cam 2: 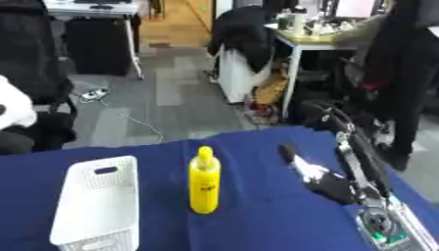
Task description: Pick up objects on the table and place them in the box.
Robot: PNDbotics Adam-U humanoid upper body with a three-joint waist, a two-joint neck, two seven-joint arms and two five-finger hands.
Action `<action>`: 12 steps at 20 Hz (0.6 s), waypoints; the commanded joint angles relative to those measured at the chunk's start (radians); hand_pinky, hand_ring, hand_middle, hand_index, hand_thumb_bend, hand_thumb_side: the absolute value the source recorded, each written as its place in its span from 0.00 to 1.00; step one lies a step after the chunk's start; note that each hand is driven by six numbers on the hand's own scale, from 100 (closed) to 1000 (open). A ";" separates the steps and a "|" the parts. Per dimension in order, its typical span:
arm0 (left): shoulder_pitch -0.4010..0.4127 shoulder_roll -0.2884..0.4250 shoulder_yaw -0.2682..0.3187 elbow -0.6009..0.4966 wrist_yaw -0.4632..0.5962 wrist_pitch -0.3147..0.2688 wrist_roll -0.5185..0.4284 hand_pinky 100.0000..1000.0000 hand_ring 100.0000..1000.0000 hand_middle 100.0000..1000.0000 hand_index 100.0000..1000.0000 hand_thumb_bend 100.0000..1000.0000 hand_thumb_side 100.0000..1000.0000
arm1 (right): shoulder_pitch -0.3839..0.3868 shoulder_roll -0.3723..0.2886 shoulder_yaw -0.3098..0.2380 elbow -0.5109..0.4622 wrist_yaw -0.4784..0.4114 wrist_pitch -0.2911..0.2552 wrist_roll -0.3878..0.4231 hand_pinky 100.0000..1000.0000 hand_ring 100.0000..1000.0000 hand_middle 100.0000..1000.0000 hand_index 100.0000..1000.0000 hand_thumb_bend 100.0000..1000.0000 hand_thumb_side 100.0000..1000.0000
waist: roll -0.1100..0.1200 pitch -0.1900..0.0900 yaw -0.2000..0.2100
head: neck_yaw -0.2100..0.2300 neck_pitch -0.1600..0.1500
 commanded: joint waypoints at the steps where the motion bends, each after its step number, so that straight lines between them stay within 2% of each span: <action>1: -0.013 0.019 0.004 -0.013 0.005 -0.001 -0.004 0.66 0.57 0.85 0.87 0.15 0.87 | -0.030 -0.011 0.003 0.033 0.009 0.004 -0.003 0.71 0.70 0.86 0.91 0.48 0.76 | 0.001 -0.010 0.001 | -0.001 0.002; 8: -0.015 0.017 0.003 -0.013 0.006 -0.001 -0.006 0.66 0.57 0.85 0.87 0.15 0.87 | -0.067 0.007 0.024 0.127 0.011 -0.005 0.016 0.72 0.71 0.87 0.95 0.62 0.86 | 0.002 -0.009 0.003 | 0.005 0.005; 12: -0.018 0.016 0.003 -0.013 0.007 -0.001 -0.006 0.66 0.57 0.85 0.87 0.15 0.87 | -0.087 0.020 0.034 0.174 -0.022 -0.017 0.036 0.71 0.69 0.86 0.96 0.67 0.82 | 0.002 -0.007 0.005 | 0.013 0.005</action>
